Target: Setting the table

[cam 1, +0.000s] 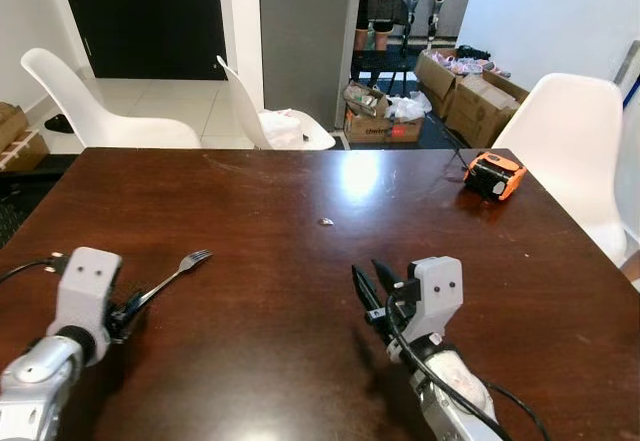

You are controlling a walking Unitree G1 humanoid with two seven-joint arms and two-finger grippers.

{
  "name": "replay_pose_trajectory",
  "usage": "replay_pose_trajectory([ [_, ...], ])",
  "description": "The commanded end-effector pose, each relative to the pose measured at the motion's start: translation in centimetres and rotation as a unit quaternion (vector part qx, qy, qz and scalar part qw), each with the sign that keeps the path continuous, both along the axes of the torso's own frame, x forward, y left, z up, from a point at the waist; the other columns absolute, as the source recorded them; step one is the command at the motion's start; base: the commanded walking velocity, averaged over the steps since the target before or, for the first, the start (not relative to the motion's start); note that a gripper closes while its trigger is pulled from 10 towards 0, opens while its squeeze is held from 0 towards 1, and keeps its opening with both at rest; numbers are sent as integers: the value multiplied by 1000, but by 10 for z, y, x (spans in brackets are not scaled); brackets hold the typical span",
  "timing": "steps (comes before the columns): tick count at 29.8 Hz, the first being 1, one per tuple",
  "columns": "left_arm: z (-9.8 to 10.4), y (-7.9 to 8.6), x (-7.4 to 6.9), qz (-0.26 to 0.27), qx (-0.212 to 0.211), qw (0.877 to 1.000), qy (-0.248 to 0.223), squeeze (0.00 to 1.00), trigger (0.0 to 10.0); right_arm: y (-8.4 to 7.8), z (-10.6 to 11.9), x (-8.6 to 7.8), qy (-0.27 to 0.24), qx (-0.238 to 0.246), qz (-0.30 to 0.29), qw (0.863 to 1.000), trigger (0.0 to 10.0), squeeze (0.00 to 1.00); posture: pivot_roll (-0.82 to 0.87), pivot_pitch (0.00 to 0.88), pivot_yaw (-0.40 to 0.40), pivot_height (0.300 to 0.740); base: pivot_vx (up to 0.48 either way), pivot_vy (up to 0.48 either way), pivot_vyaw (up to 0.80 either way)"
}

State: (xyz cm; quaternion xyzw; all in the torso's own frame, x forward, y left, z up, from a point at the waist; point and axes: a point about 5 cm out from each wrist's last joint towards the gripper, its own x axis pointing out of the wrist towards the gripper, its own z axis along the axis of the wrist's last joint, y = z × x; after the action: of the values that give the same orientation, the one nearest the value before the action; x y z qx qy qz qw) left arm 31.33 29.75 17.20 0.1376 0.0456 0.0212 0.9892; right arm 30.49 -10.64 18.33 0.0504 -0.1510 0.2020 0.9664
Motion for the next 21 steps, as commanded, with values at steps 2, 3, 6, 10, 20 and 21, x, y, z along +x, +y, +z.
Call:
replay_pose_trajectory([
  [2, -13, -1, 1, -12, 17, 999, 30, 0, 10000, -1, -3, -3, 9, 1, 5, 1000, 10000, 0, 47, 150, 76, 740, 0, 0, 0],
  [3, -14, -4, 3, -19, 19, 999, 32, 0, 10000, -1, -3, -3, 9, 1, 6, 1000, 10000, 0, 47, 151, 76, 740, 0, 0, 0],
  [6, -17, -14, 14, -40, 16, 998, 38, 0, 10000, 0, -1, -3, 6, 2, 7, 1000, 10000, 0, 46, 154, 78, 740, 0, 0, 0],
  [10, -17, -33, 34, -73, 12, 996, 44, 0, 10000, 1, 1, -3, 2, 3, 6, 1000, 10000, 0, 34, 154, 88, 740, 0, 0, 0],
  [20, -5, -67, 72, -46, -24, 998, 20, 0, 10000, -2, 6, -7, -5, 7, -5, 1000, 10000, 0, -5, 163, 106, 740, 0, 0, 0],
  [21, -4, -68, 74, -41, -27, 999, 18, 0, 10000, -2, 6, -8, -5, 7, -6, 1000, 10000, 0, -8, 166, 110, 740, 0, 0, 0],
])
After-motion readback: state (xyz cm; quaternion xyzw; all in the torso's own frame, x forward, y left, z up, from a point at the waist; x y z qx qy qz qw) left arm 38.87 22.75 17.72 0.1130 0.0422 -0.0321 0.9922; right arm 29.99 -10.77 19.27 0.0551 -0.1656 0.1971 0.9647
